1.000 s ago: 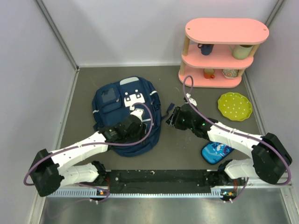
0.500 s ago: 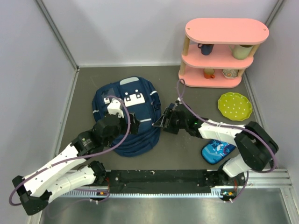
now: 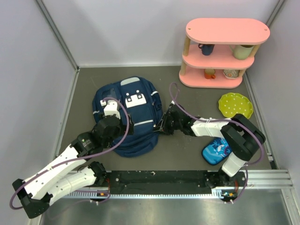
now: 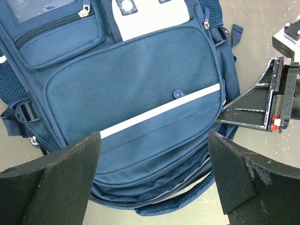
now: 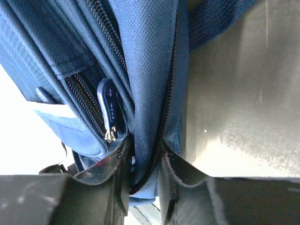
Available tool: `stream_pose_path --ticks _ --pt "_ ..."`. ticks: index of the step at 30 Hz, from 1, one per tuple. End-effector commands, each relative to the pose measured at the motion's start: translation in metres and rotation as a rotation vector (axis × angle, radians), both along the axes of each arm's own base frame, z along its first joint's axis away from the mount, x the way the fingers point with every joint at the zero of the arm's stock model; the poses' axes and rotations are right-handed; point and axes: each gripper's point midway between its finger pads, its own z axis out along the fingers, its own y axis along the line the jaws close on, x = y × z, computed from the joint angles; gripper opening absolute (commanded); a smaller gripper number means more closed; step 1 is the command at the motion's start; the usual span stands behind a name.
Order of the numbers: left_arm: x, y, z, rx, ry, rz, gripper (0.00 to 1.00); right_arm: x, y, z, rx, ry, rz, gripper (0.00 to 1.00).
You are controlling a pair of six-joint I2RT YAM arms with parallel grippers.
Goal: Pack the student bag
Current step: Zip the student bag at the center of the board.
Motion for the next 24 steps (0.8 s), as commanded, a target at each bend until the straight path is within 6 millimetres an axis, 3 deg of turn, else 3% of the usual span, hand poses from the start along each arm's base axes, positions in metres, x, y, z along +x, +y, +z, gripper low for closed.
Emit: stream_pose_path --ticks 1,8,11,14,17,18,20,21,22,23,24 --pt "0.001 0.008 -0.001 0.007 -0.007 0.032 0.99 0.034 0.0 0.023 0.04 -0.081 -0.042 0.16" --pt "0.001 0.008 -0.004 0.01 0.009 0.029 0.99 0.073 -0.049 0.025 -0.057 -0.143 -0.119 0.1" --pt "0.0 0.005 -0.004 0.0 0.013 0.021 0.99 0.107 -0.068 0.039 -0.11 -0.202 -0.159 0.1" --pt "0.0 0.003 -0.006 -0.013 0.018 0.016 0.99 0.138 -0.086 0.051 -0.144 -0.238 -0.17 0.13" --pt "0.0 0.002 -0.012 -0.009 0.031 0.018 0.99 0.152 -0.097 0.067 -0.141 -0.25 -0.137 0.27" --pt "0.0 0.003 -0.014 -0.006 0.036 0.021 0.99 0.151 -0.098 0.075 -0.139 -0.268 -0.124 0.39" --pt "0.0 0.003 -0.021 0.004 0.053 0.03 0.99 0.14 -0.103 0.076 -0.168 -0.277 -0.1 0.53" --pt "0.001 0.003 -0.022 0.001 0.058 0.037 0.99 0.134 -0.104 0.088 -0.155 -0.302 -0.104 0.64" --pt "0.001 0.003 -0.027 0.007 0.07 0.042 0.99 0.126 -0.106 0.09 -0.152 -0.304 -0.114 0.66" --pt "0.002 0.003 -0.028 0.006 0.074 0.047 0.99 0.112 -0.11 0.076 -0.166 -0.274 -0.116 0.67" --pt "0.003 0.003 -0.029 0.001 0.078 0.05 0.99 0.1 -0.106 0.086 -0.155 -0.298 -0.113 0.69"
